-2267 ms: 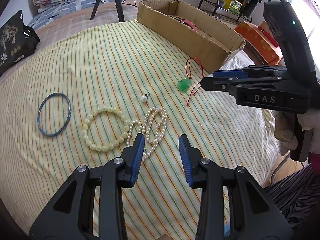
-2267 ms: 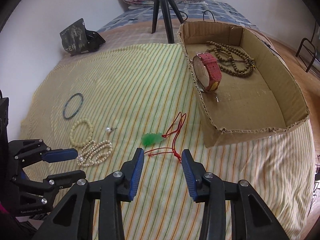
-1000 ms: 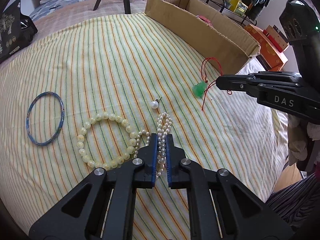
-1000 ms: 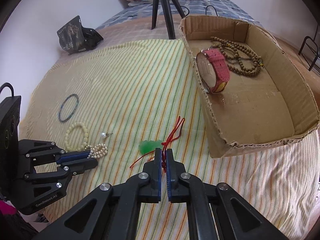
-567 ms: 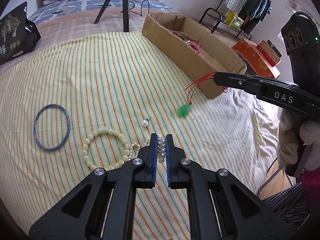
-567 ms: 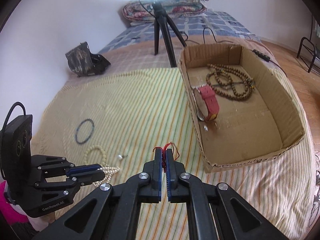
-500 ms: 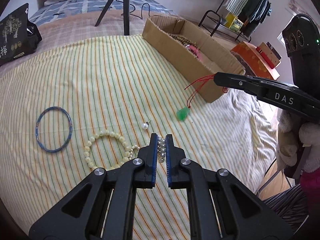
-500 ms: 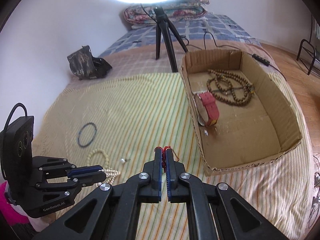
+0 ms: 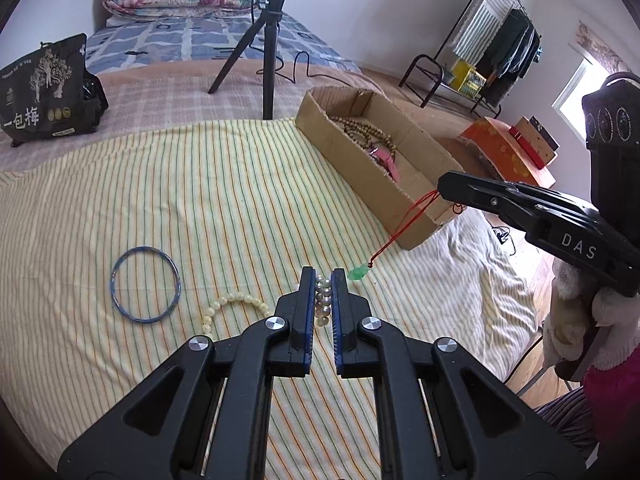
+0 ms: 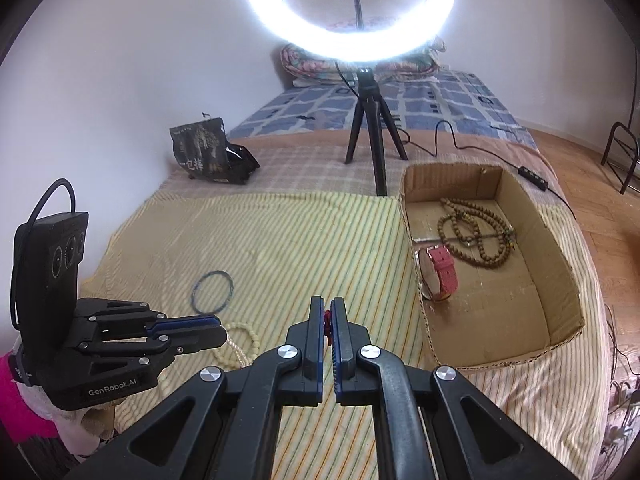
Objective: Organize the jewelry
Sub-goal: 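Lift the pearls with the left tool while the right tool carries the pendant toward the box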
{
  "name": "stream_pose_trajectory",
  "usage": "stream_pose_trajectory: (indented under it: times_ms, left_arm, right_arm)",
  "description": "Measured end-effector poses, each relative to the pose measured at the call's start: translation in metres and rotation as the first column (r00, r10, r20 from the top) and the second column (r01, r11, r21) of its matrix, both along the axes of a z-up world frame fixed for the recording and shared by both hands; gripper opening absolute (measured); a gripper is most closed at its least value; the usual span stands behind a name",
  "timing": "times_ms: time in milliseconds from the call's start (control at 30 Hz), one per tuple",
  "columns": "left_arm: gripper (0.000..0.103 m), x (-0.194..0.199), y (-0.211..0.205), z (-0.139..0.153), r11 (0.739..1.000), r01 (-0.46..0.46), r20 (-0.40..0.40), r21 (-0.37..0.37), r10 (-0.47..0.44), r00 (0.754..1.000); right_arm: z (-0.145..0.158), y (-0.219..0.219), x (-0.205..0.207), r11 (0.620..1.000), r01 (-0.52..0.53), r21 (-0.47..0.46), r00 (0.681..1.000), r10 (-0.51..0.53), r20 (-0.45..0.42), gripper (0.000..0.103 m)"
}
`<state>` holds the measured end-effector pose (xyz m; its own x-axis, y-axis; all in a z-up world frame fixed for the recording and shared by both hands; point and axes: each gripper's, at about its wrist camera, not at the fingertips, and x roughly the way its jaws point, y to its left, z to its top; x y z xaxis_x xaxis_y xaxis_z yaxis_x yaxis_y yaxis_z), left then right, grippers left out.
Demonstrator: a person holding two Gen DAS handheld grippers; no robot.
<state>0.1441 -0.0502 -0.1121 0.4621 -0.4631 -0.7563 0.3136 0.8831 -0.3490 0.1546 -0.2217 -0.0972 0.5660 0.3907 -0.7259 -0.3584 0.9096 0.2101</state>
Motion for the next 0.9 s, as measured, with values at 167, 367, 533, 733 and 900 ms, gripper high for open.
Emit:
stream_pose_trajectory:
  times_ms: [167, 367, 533, 733, 900]
  left_arm:
    - [0.005, -0.005, 0.004, 0.02, 1.0, -0.004, 0.035, -0.016, 0.005, 0.999]
    - [0.005, -0.009, 0.005, 0.046, 1.0, -0.003, 0.087, -0.024, 0.005, 0.996]
    - [0.005, -0.008, 0.001, 0.063, 1.0, 0.005, 0.109, -0.023, -0.002, 0.994]
    - [0.005, -0.004, -0.012, 0.086, 1.0, 0.024, 0.147, -0.016, -0.021, 0.989]
    - [0.005, 0.002, -0.025, 0.106, 0.999, 0.036, 0.174, -0.016, -0.033, 0.984]
  right_arm:
    - [0.014, 0.0, -0.005, 1.0, -0.002, 0.008, 1.0, 0.002, 0.024, 0.0]
    - [0.029, -0.006, -0.011, 1.0, 0.002, 0.006, 0.999, -0.003, 0.045, 0.0]
    - [0.048, -0.013, -0.017, 1.0, 0.01, 0.002, 0.997, -0.01, 0.076, 0.0]
    - [0.078, -0.022, -0.024, 1.0, 0.019, -0.023, 0.992, -0.016, 0.124, 0.0]
    - [0.095, -0.033, -0.023, 0.998, 0.04, -0.046, 0.988, -0.033, 0.154, 0.0]
